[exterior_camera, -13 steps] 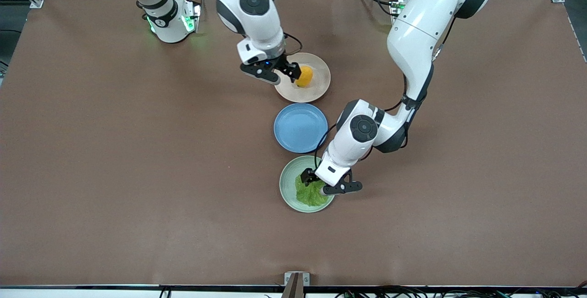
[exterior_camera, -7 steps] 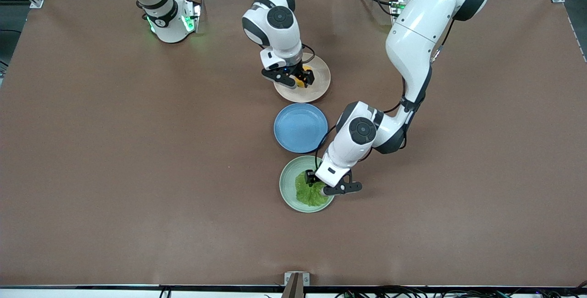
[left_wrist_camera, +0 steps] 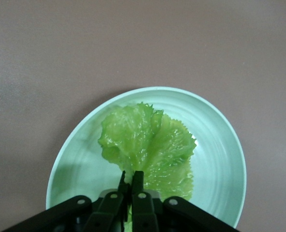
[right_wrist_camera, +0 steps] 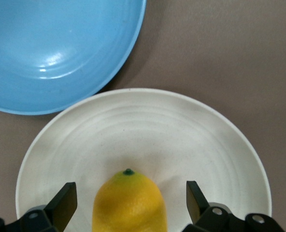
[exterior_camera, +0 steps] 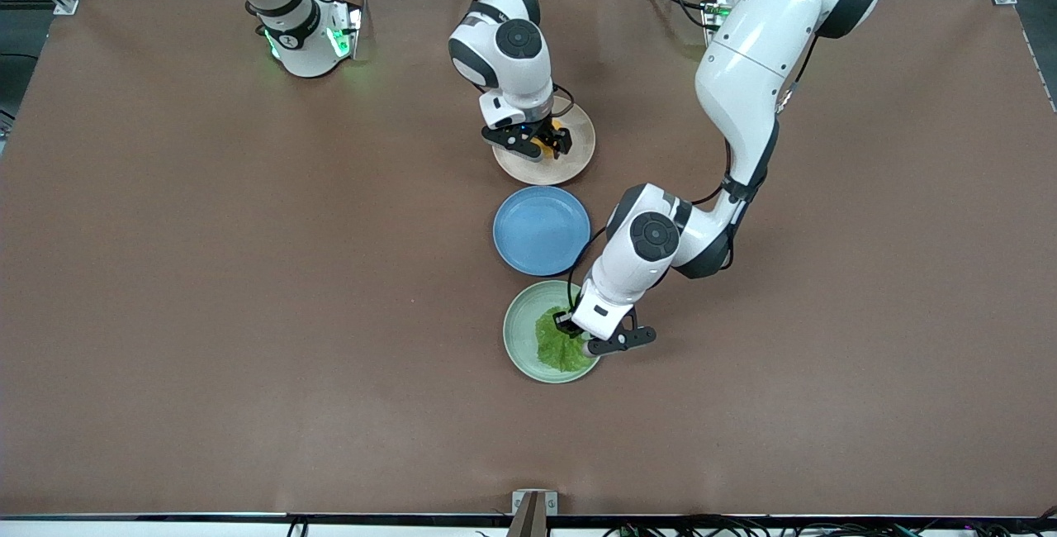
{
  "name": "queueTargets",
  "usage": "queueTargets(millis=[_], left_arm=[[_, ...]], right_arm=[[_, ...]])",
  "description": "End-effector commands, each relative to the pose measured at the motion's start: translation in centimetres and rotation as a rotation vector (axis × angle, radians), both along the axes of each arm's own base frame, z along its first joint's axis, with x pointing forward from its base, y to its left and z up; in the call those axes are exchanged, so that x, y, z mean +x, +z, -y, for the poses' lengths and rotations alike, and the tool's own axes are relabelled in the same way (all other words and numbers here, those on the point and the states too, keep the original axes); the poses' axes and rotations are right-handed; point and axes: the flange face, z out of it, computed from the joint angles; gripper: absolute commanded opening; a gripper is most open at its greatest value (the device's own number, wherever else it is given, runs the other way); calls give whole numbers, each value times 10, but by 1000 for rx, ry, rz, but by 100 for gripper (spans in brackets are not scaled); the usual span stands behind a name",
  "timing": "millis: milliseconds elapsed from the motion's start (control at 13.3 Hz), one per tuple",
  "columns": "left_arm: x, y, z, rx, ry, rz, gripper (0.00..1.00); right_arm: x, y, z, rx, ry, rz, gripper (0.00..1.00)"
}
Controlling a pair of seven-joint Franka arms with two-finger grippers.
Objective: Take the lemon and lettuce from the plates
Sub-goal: 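Grasp the lettuce leaf with the left gripper while the right gripper grasps the lemon, then lift the lettuce away with the left gripper while the right gripper carries the lemon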
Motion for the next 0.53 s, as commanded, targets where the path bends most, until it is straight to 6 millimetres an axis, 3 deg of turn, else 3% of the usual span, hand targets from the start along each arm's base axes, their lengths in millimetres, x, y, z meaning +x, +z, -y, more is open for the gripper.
queueTargets(millis=[0,150,301,451], left_arm=[[5,16,3,-24,27,20,0],[8,44,3,-50,35,41,0],[10,75,2,-84,71,53,0],[19,115,-32,-71,102,36,0]], right_arm=[[-7,-3,-8,0,-16,16,97],[-14,-4,-11,-1,-5,13,92],[-22,-4,-15,-4,9,12,79],[-23,-5,-14,-8,8,9,44]])
